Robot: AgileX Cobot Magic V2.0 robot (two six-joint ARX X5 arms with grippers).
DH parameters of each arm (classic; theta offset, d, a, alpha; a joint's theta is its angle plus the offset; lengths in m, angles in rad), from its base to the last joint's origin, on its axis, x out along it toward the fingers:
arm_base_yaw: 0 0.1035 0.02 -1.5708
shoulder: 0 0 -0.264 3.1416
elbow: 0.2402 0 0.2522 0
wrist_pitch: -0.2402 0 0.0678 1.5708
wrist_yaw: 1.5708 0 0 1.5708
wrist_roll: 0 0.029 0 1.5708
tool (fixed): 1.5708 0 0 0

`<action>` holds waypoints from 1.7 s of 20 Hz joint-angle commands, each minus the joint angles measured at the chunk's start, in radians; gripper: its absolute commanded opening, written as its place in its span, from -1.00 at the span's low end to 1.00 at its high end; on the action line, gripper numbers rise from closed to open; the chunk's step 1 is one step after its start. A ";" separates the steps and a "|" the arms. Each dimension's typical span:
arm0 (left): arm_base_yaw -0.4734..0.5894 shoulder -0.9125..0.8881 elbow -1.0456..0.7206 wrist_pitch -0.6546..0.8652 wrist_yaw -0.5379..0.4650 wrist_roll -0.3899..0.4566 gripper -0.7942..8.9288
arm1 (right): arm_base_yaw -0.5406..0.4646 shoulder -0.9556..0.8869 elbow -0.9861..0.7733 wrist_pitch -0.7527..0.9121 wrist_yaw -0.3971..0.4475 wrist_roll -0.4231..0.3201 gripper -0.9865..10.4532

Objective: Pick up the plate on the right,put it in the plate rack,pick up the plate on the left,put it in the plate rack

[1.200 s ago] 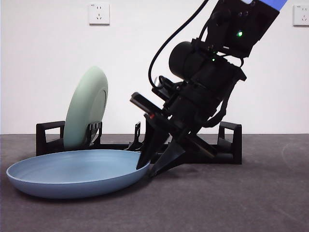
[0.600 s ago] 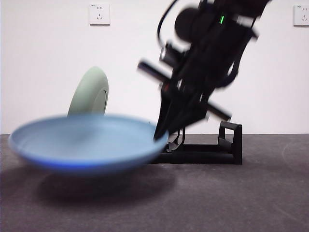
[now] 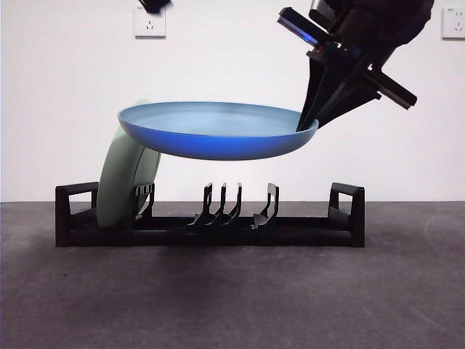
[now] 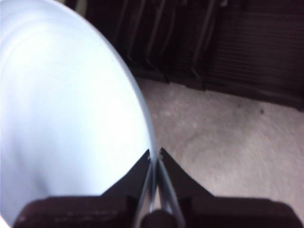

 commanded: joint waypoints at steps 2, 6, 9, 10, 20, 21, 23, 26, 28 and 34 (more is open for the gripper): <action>-0.054 0.121 0.001 -0.001 -0.050 0.031 -0.25 | -0.014 0.003 0.026 -0.008 -0.096 -0.020 -0.85; -0.052 0.232 0.001 -0.003 -0.055 0.032 -0.24 | -0.019 0.003 0.046 -0.036 -0.134 -0.037 -0.85; -0.042 0.252 0.001 0.008 -0.056 0.042 -0.26 | -0.019 0.003 0.049 -0.059 -0.135 -0.047 -0.85; -0.037 0.252 0.001 0.017 -0.056 0.048 -0.27 | -0.019 0.003 0.051 -0.072 -0.135 -0.054 -0.85; 0.055 0.252 0.001 0.030 0.025 0.056 -0.86 | -0.044 -0.079 0.054 -0.087 -0.183 -0.066 -0.85; 0.055 0.252 0.001 0.030 0.026 0.056 -0.86 | -0.051 -0.088 0.054 -0.087 -0.183 -0.068 -0.85; 0.052 0.252 0.001 0.030 0.027 0.056 -0.86 | -0.059 -0.095 0.054 -0.087 -0.184 -0.068 -0.85; 0.051 0.252 0.001 0.022 0.048 0.056 -0.85 | -0.072 -0.095 0.054 -0.100 -0.185 -0.068 -0.85; 0.051 0.252 0.001 0.023 0.048 0.056 -0.85 | -0.072 -0.097 0.054 -0.106 -0.185 -0.068 -0.85; 0.051 0.252 0.001 0.044 0.048 0.056 -0.85 | -0.076 -0.130 0.054 -0.107 -0.184 -0.088 -0.82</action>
